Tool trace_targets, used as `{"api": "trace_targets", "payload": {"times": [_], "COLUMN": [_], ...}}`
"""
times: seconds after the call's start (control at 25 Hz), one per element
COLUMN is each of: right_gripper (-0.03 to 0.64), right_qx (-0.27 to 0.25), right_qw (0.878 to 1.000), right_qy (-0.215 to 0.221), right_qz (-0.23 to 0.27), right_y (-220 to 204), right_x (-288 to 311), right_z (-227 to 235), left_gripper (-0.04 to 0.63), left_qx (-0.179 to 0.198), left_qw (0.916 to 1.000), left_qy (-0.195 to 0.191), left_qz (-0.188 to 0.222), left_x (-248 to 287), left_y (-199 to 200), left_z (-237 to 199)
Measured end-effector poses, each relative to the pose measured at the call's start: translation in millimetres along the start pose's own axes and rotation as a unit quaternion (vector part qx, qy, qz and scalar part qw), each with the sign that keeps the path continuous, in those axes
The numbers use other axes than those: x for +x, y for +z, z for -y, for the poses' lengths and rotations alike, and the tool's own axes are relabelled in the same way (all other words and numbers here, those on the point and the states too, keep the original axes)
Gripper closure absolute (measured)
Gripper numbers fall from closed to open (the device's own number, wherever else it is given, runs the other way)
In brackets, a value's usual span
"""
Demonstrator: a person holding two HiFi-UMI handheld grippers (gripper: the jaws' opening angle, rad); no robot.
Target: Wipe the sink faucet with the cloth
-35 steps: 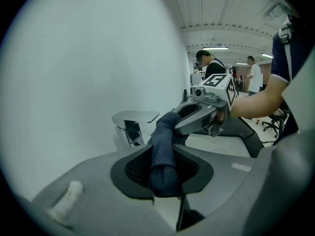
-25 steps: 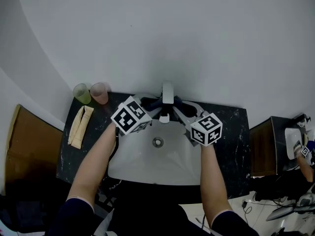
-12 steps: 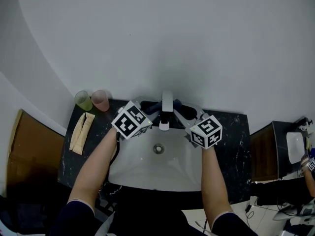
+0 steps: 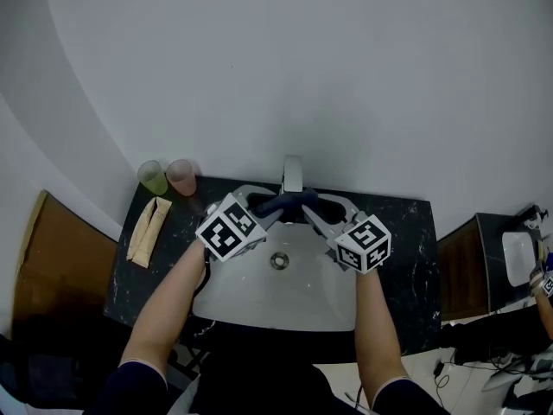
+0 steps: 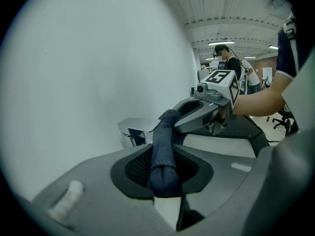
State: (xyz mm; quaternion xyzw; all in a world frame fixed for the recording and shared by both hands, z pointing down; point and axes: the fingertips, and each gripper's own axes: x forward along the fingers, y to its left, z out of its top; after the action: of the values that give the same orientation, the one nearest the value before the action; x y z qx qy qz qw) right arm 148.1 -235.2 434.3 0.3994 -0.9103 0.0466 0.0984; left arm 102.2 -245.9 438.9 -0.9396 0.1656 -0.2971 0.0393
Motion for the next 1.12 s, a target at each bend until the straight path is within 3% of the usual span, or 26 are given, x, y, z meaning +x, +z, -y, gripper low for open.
{"api": "trace_targets", "payload": {"times": [0.2,0.36,0.64,0.88,1.12], "right_gripper": [0.536,0.538,0.540,0.540,0.540], "right_qx": [0.009,0.016,0.027,0.014,-0.019], "right_qw": [1.000,0.999,0.994,0.993,0.990], "right_qy": [-0.006,-0.022,-0.084,-0.117,-0.124], "right_qz": [0.025,0.045,0.060,0.023,-0.066], "right_y": [6,11,13,-4,-43], "right_x": [-22,-49,-98,-89,-42], "right_z": [-6,0,39,58,73], "left_gripper": [0.489,0.424,0.397,0.397,0.397], "left_qx": [-0.010,-0.029,-0.050,-0.072,-0.077], "left_qw": [0.9997,0.9987,0.9968,0.9918,0.9902], "left_qy": [0.004,0.018,0.063,0.102,0.114], "left_qz": [0.022,0.038,0.002,-0.024,-0.027], "left_x": [-6,-10,-2,12,15], "left_y": [9,13,-5,-18,-21], "left_z": [18,25,29,27,25]}}
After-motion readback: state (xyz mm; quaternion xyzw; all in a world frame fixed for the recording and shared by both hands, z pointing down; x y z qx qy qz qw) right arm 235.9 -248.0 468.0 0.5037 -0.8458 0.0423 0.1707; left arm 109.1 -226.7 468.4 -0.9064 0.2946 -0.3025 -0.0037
